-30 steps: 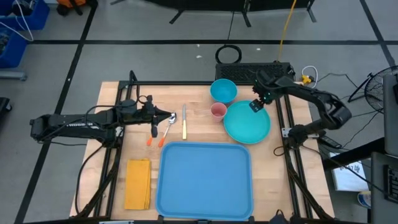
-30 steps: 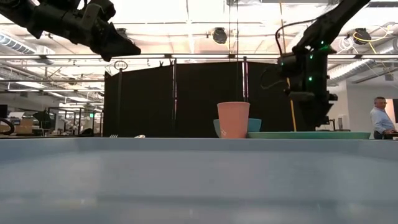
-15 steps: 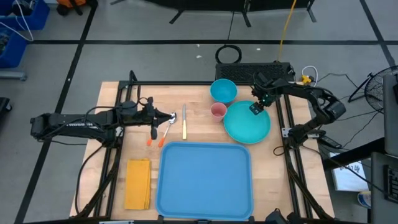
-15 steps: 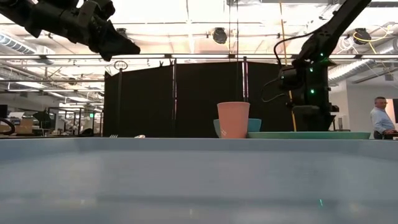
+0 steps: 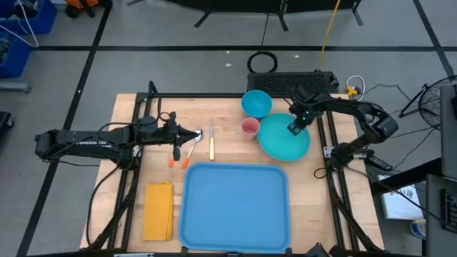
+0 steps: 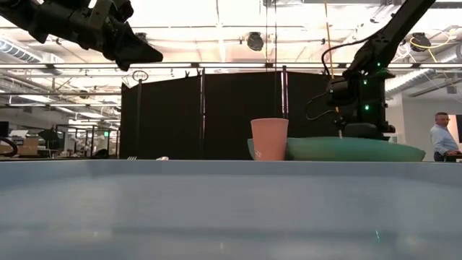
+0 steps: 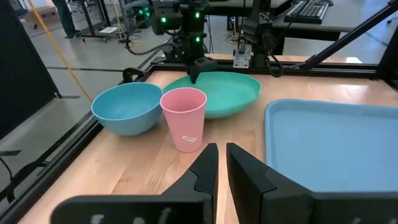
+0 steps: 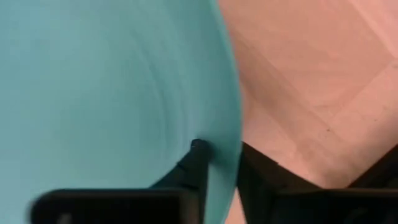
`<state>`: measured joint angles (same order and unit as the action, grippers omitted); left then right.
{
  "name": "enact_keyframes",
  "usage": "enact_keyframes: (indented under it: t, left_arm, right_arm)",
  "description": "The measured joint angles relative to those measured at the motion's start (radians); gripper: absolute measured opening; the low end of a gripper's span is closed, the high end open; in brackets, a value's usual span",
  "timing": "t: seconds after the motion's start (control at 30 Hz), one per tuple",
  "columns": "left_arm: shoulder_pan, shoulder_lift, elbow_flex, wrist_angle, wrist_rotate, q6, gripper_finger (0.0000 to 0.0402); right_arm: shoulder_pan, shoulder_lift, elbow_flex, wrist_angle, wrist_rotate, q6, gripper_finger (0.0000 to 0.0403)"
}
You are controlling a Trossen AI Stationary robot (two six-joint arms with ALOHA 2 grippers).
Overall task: Set up tray
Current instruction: Put the green plate on the serving tray
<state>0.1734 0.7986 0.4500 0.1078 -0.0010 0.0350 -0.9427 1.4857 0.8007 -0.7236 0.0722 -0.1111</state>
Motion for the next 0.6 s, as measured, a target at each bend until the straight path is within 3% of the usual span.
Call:
enact_keyframes:
  t: [0.17,0.33,0.6]
  left_arm:
    - [0.0,0.0,0.0,0.0,0.0,0.0,0.0035]
    - [0.0,0.0,0.0,-0.006,0.0,-0.004,0.0035]
    - [0.0,0.0,0.0,-0.006,0.0,-0.013,0.0035]
  right_arm:
    - [-0.002,-0.026,0.0,-0.035,-0.018,-0.029,0.0012]
    - [-0.032,-0.079,-0.005,-0.077,-0.132,-0.033,0.0003]
    - [-0.057,-0.238,0.024,-0.103,-0.123,0.002,0.0]
